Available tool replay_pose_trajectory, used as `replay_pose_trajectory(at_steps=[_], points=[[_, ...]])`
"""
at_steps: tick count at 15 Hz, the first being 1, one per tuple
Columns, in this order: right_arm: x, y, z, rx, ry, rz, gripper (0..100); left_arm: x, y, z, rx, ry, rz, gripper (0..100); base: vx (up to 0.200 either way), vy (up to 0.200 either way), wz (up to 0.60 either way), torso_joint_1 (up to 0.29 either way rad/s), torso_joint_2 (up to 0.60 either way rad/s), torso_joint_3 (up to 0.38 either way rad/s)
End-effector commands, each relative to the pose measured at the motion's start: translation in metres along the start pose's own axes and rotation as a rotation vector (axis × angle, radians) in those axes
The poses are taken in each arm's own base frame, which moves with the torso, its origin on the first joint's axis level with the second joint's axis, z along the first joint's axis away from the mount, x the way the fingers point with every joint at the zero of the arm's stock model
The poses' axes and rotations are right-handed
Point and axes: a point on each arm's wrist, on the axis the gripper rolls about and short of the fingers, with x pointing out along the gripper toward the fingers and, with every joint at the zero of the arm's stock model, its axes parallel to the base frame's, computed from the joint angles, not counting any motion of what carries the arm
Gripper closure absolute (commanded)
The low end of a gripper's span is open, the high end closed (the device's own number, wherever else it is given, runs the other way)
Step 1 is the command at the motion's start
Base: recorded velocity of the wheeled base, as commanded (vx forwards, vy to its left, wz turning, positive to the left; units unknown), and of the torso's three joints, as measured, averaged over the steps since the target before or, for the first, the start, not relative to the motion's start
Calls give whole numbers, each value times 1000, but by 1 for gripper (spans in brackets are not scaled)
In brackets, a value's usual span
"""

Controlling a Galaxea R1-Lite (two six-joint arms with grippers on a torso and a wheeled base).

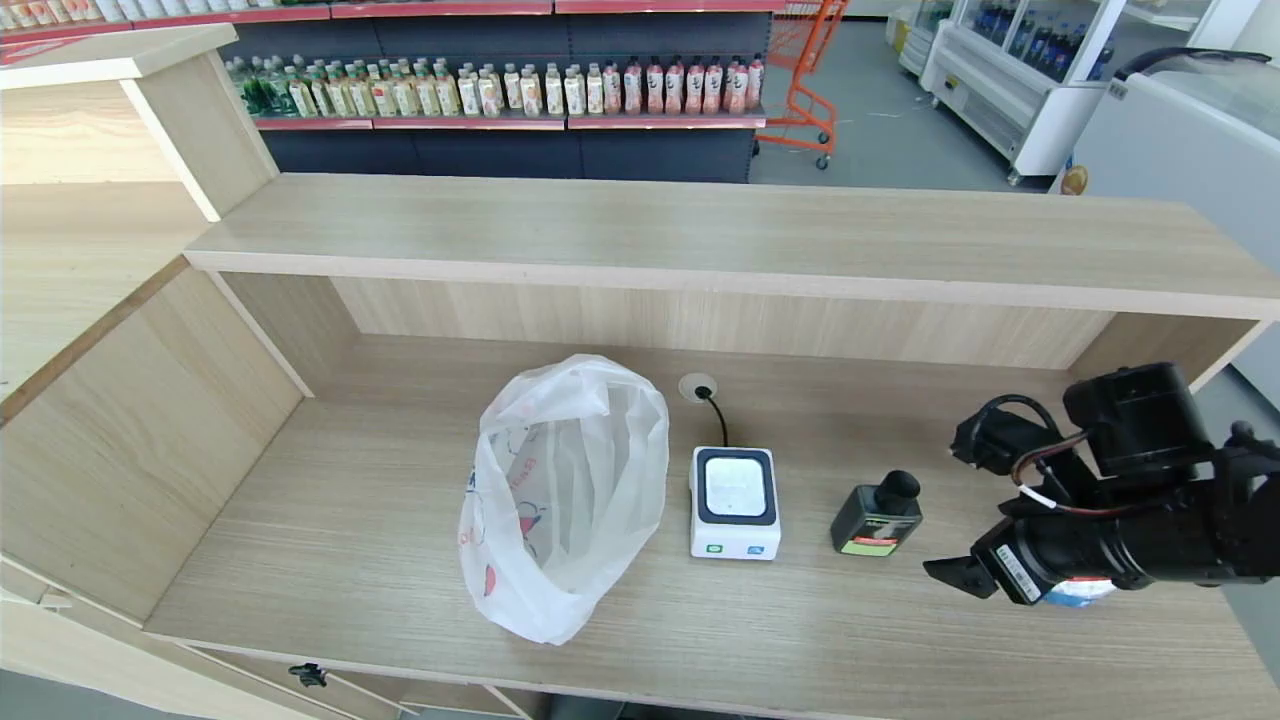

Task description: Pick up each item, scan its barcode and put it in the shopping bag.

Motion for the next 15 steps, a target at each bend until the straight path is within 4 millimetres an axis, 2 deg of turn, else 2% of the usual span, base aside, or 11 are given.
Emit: replay_pose_trajectory(at_steps=[1,4,9,15], points=[[31,5,-7,-10,47,72,0,0,0,0,0,0,0,0,0,0,0,0,0,0],[43,5,-3,-51,-16,140,0,0,0,0,0,0,0,0,0,0,0,0,0,0],[67,1,11,-132,-105,115,0,0,0,0,0,0,0,0,0,0,0,0,0,0],[88,10,20,-179,-178,156,0,0,0,0,0,0,0,0,0,0,0,0,0,0]])
